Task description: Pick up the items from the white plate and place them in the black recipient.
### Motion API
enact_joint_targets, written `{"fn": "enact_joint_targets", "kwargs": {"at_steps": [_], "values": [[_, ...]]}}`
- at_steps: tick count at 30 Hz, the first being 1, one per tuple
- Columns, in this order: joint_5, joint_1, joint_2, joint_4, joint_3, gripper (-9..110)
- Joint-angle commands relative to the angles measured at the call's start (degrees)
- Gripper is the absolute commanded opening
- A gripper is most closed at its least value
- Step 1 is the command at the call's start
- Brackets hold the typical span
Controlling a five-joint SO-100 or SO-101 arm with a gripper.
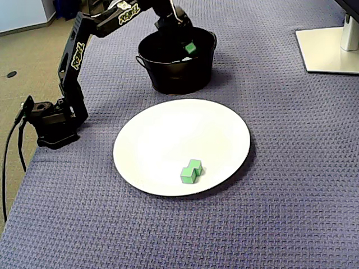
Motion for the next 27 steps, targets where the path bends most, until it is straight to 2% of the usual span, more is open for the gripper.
{"fn": "enact_joint_targets", "kwargs": {"at_steps": [1,3,7,12,17,21,27], "values": [[-3.3,-1.3,1.4,2.5,-1.1,46],[-5.4,0.7,4.9,7.7,-3.7,53],[-10.5,13.0,20.1,12.6,-1.0,54],[-9.7,40.3,30.6,8.2,5.4,52],[-10.1,59.9,27.4,0.1,11.1,53],[-10.9,66.9,17.3,-3.0,10.8,51],[-13.9,68.6,6.5,-6.5,11.4,50]]}}
